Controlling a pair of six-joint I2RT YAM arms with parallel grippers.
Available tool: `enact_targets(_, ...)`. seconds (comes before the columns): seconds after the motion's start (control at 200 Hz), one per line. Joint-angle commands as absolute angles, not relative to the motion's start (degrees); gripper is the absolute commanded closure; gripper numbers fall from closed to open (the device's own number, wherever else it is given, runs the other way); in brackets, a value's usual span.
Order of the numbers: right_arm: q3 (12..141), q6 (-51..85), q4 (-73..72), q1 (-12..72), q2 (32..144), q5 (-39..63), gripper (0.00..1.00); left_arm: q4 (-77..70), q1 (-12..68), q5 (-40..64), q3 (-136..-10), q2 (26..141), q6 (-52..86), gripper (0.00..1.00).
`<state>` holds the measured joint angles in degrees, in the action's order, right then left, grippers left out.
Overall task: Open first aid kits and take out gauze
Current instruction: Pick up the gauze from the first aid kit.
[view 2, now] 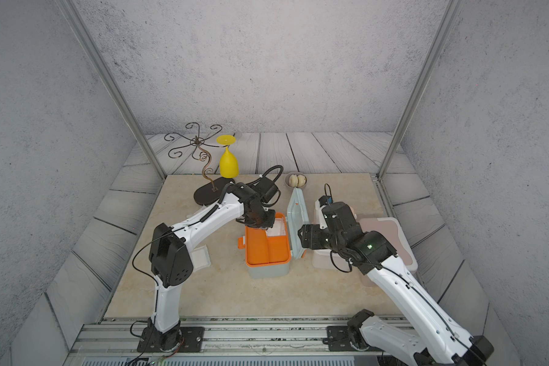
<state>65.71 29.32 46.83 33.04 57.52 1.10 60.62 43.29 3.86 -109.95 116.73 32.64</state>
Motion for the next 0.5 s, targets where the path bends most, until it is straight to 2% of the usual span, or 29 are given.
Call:
enact_targets(0.0, 65.0, 28.7, 47.3, 32.7, 56.5, 0.3, 0.18, 62.1, 43.8, 3.6, -111.4, 116.2, 31.9, 0.99)
enact_targets(0.22, 65.0, 28.6, 47.2, 32.6, 56.4, 0.5, 0.18, 61.6, 43.7, 2.7, -110.6, 112.0, 32.2, 1.00)
enact_targets(0.495, 65.1, 28.7, 47.2, 32.6, 56.4, 0.6, 0.18, 56.7, 42.3, -0.9, -104.6, 99.6, 34.0, 1.00)
